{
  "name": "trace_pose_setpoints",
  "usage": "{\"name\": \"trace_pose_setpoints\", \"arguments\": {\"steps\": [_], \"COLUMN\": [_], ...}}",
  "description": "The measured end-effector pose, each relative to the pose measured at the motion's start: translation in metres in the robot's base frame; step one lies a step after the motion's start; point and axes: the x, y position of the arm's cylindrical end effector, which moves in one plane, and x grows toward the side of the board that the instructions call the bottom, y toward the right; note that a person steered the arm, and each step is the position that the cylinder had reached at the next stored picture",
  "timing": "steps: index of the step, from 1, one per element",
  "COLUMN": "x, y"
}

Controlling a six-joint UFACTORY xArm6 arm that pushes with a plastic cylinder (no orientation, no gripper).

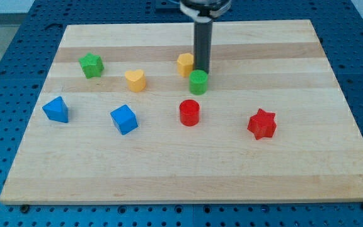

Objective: Push the green circle towards blue triangle

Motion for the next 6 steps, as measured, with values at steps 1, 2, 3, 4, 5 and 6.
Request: {"name": "trace_pose_setpoints", "arguments": {"steps": [1,2,3,4,5,6], "x": [0.018,0.019,-0.007,-0.013,0.011,0.040], "y": [-0.032,-0.038,-0.007,0.029,0.040,0.035]}}
